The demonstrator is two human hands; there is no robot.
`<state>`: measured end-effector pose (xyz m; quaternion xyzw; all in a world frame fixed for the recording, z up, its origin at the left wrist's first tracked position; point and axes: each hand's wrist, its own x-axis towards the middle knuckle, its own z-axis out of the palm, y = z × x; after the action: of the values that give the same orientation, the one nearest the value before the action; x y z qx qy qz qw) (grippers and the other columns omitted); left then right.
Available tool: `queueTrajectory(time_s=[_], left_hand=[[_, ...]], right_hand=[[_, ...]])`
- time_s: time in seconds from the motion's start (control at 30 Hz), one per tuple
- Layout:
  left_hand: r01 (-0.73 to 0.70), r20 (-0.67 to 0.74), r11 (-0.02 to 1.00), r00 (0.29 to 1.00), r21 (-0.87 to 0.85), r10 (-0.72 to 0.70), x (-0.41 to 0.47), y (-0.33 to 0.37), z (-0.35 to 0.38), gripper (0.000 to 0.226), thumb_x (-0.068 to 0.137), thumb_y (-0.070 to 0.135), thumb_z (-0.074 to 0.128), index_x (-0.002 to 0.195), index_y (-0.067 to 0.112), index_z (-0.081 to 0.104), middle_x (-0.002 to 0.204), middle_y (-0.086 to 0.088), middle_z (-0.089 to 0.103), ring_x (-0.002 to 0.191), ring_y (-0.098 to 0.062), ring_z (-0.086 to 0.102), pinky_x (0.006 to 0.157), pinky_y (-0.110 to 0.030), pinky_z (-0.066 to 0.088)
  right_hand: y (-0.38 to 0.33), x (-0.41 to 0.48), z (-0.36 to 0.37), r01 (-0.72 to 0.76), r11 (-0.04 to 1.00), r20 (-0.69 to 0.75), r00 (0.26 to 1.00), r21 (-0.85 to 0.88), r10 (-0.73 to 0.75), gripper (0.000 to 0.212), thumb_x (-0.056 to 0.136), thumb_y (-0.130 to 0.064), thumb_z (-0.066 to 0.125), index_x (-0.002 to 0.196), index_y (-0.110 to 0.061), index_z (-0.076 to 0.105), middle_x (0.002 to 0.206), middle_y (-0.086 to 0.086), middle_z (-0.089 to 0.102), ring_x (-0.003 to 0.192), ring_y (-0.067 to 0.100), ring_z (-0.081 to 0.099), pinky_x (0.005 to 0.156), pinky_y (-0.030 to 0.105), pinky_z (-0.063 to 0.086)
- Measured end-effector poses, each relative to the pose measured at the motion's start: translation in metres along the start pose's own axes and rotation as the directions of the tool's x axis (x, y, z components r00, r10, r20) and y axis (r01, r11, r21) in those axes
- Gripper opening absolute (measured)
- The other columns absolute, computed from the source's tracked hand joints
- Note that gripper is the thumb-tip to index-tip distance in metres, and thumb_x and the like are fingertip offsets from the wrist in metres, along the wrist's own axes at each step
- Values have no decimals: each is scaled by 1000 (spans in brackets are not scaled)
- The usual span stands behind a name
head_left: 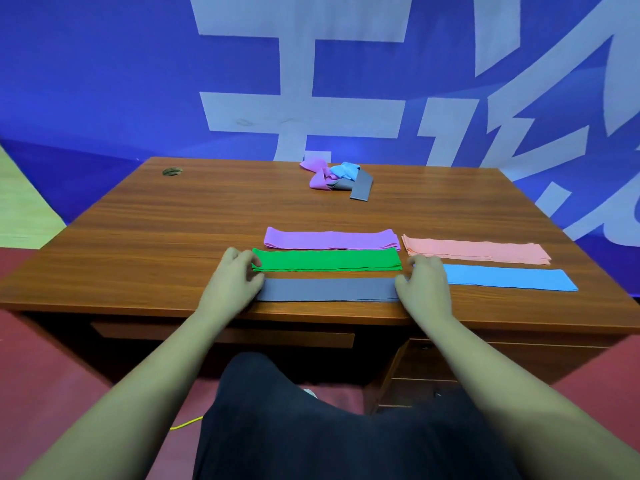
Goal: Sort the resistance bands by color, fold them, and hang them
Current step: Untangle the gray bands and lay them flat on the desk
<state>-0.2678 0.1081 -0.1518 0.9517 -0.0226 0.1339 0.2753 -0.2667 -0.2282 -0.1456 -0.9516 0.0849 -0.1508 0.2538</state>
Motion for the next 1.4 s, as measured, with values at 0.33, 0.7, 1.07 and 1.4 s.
queueTrajectory(time_s=[0.33, 0.7, 1.07, 1.4], left_hand=[[-68, 57, 992, 996, -104, 74, 117, 79, 14, 7, 80, 12, 62, 81, 19, 62, 88, -3, 58, 80, -18, 52, 72, -24, 33], [-64, 226, 991, 970, -120, 90, 244, 97, 110, 7, 82, 13, 65, 86, 18, 65, 85, 1, 62, 84, -22, 62, 75, -29, 47], [-397, 208, 917, 894, -49, 398, 322, 85, 181, 18, 87, 24, 64, 101, 16, 73, 100, -3, 62, 101, -23, 56, 85, -44, 49], [-201, 12, 745, 963, -636, 270, 295, 125, 116, 8, 97, 16, 56, 99, 9, 59, 94, 5, 65, 86, -1, 60, 76, -17, 44]], right_hand=[[-35, 102, -4, 136, 991, 101, 986, 7, -136, 34, 83, -20, 56, 114, -6, 61, 112, 16, 58, 109, 36, 54, 95, 43, 45], [-24, 206, 61, 203, 978, 299, 938, -56, -177, 29, 88, -23, 58, 114, -10, 62, 114, 11, 57, 108, 29, 57, 95, 38, 47], [-25, 276, 126, 294, 953, 173, 945, -76, -277, 28, 92, -30, 57, 115, -16, 64, 110, 9, 51, 106, 29, 51, 88, 40, 47], [-62, 272, 61, 299, 880, -51, 952, 370, -303, 5, 88, -17, 63, 91, -14, 65, 88, 0, 64, 75, 12, 54, 72, 26, 43]])
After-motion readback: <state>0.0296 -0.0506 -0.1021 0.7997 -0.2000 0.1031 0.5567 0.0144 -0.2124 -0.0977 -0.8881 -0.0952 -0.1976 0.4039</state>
